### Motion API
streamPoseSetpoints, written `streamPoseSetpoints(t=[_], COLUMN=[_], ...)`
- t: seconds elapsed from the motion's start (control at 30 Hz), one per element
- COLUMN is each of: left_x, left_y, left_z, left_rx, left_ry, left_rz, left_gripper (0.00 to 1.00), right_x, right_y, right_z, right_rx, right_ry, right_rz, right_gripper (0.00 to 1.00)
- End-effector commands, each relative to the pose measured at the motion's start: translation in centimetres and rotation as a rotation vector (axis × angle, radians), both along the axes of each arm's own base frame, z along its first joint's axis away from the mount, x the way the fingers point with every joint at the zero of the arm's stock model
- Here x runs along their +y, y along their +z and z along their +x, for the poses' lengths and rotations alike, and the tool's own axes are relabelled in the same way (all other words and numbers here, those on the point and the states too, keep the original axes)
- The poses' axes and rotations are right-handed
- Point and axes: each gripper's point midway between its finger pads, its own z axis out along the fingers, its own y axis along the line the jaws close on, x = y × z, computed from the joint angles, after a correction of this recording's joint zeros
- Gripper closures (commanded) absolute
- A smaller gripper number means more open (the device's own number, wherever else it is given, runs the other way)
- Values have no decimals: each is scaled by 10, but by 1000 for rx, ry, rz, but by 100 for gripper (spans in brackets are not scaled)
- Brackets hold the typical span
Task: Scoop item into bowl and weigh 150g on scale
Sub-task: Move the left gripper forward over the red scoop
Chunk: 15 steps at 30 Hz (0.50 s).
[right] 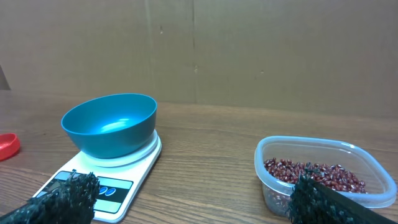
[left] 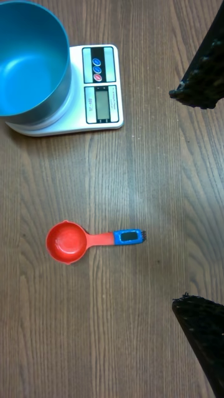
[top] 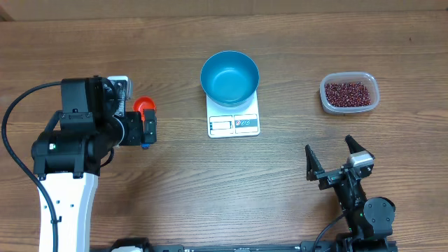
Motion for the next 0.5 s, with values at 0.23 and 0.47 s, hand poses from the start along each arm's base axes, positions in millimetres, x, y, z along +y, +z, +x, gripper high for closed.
streamPoseSetpoints(t=[0.23, 0.47], left_x=[2, 2], left_y=[-2, -3], left_z=[10, 11], left_rx=[13, 15], left_ry=[-11, -11], left_rz=[9, 9], left_gripper=[0, 0], right_x=[1, 1], right_y=[-1, -1], right_z=[0, 0], right_rx=[-8, -8], right_ry=[6, 6], right_rz=[-1, -1], right_gripper=[0, 0])
